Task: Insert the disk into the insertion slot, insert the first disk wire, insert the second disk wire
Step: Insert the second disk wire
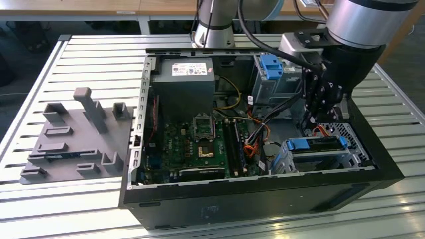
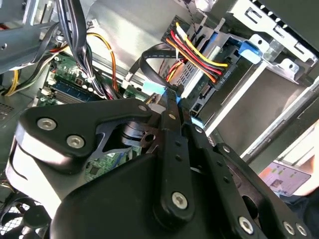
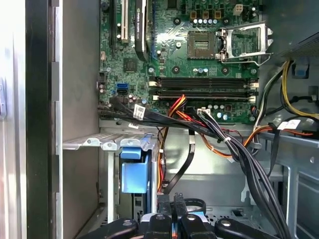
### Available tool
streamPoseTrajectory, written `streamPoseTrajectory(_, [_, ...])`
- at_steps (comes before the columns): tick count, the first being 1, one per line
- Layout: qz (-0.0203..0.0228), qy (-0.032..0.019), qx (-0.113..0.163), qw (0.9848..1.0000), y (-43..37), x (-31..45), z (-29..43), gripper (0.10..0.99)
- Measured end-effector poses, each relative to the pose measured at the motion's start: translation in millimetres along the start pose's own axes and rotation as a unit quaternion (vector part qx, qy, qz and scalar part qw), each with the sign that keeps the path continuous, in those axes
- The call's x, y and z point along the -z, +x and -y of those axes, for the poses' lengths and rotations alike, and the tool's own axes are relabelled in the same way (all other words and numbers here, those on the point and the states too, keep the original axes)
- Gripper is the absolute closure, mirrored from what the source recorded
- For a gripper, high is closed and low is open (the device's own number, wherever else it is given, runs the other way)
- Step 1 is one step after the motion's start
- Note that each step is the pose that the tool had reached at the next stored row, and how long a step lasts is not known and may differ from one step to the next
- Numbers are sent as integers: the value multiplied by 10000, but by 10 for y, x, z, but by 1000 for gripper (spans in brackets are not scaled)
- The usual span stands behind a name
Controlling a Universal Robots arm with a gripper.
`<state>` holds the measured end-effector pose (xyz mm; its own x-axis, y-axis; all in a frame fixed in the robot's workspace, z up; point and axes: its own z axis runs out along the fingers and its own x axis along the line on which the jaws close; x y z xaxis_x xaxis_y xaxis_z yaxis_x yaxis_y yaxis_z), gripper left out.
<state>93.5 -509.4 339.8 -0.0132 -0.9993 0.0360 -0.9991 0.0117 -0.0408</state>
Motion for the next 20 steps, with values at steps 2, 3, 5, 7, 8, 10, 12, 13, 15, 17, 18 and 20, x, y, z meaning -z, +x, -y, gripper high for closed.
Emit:
streamPoseTrajectory(2, [2, -1, 0, 10000, 14, -1, 0, 937])
streamPoseTrajectory(3, [1, -1, 0, 10000, 20, -1, 1, 937])
streamPoseTrajectory(5, [2, -1, 0, 10000, 36, -3, 1, 937])
streamPoseTrajectory(7, [2, -1, 0, 10000, 64, -6, 2, 937])
streamPoseTrajectory(8, [3, -1, 0, 10000, 83, -8, 2, 937])
streamPoseTrajectory(10, [6, -1, 0, 10000, 112, -11, 3, 937])
streamPoseTrajectory(12, [16, -2, -1, 10000, 130, -13, 3, 937])
streamPoseTrajectory(13, [23, -4, -1, 10000, 135, -14, 5, 937])
streamPoseTrajectory(15, [49, -14, -1, 10000, 143, -14, 11, 937])
streamPoseTrajectory(17, [99, -34, -3, 9999, 153, -16, 20, 937])
streamPoseTrajectory(18, [123, -37, -3, 9999, 161, -16, 22, 937])
streamPoseTrajectory(20, [160, -38, -6, 9999, 188, -18, 22, 937])
